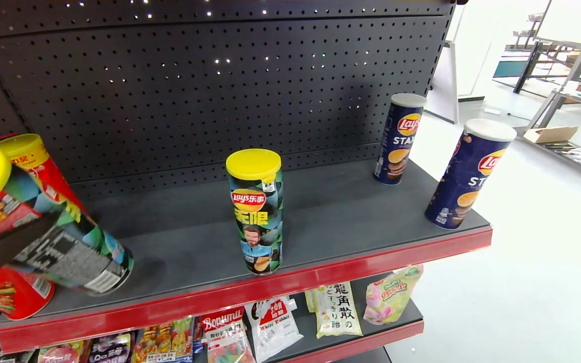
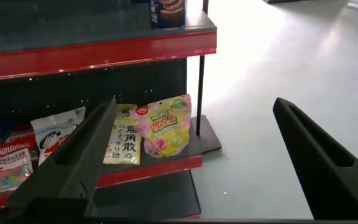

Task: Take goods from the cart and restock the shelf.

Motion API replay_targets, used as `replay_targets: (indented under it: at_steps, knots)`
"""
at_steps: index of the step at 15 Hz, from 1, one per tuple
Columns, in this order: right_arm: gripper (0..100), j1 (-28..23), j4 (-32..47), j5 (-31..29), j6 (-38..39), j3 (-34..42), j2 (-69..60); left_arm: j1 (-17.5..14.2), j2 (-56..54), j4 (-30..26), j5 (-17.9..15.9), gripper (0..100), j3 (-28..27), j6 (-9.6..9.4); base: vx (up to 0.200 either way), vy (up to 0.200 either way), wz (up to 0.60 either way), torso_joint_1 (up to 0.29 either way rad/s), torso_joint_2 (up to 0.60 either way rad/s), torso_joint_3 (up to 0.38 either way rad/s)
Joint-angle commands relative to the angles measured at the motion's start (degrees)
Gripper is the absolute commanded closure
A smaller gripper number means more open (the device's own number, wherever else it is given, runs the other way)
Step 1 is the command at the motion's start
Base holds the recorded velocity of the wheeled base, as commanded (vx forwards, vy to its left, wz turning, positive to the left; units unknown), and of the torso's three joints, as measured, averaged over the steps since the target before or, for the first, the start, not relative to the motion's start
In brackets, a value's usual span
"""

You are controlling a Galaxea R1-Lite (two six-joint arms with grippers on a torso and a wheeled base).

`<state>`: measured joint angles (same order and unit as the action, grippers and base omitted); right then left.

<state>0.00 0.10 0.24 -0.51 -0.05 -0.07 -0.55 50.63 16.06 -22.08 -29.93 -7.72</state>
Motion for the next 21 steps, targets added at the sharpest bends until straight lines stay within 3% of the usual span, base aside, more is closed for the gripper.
replay_targets:
  at_steps: [1,4,6,9,13,17,21]
  knots:
    - [0,0.0,0.0,0.0,0.0,0.0,0.1,2.0,16.3,10.3,-0.2,100,-3.0,0.07,0.000,0.000,0.00,0.000,0.00,0.000]
    - [0,0.0,0.0,0.0,0.0,0.0,0.1,6.3,26.0,15.6,1.9,100,-8.5,0.51,0.000,0.000,0.00,0.000,0.00,0.000]
    - [0,0.0,0.0,0.0,0.0,0.0,0.1,9.2,33.1,15.8,3.4,100,-14.3,2.36,0.000,0.000,0.00,0.000,0.00,0.000]
    - [0,0.0,0.0,0.0,0.0,0.0,0.1,11.4,41.3,15.7,5.5,100,-21.6,3.06,0.000,0.000,0.00,0.000,0.00,0.000]
    - [0,0.0,0.0,0.0,0.0,0.0,0.1,15.2,50.2,12.9,8.7,100,-31.2,9.74,0.000,0.000,0.00,0.000,0.00,0.000]
    - [0,0.0,0.0,0.0,-0.1,0.0,0.1,17.8,57.7,11.2,9.0,100,-39.0,9.91,0.000,0.000,0.00,0.000,0.00,0.000]
    - [0,0.0,0.0,0.0,0.0,0.0,0.1,20.0,60.8,11.2,8.9,100,-42.9,10.00,0.000,0.000,0.00,0.000,0.00,0.000]
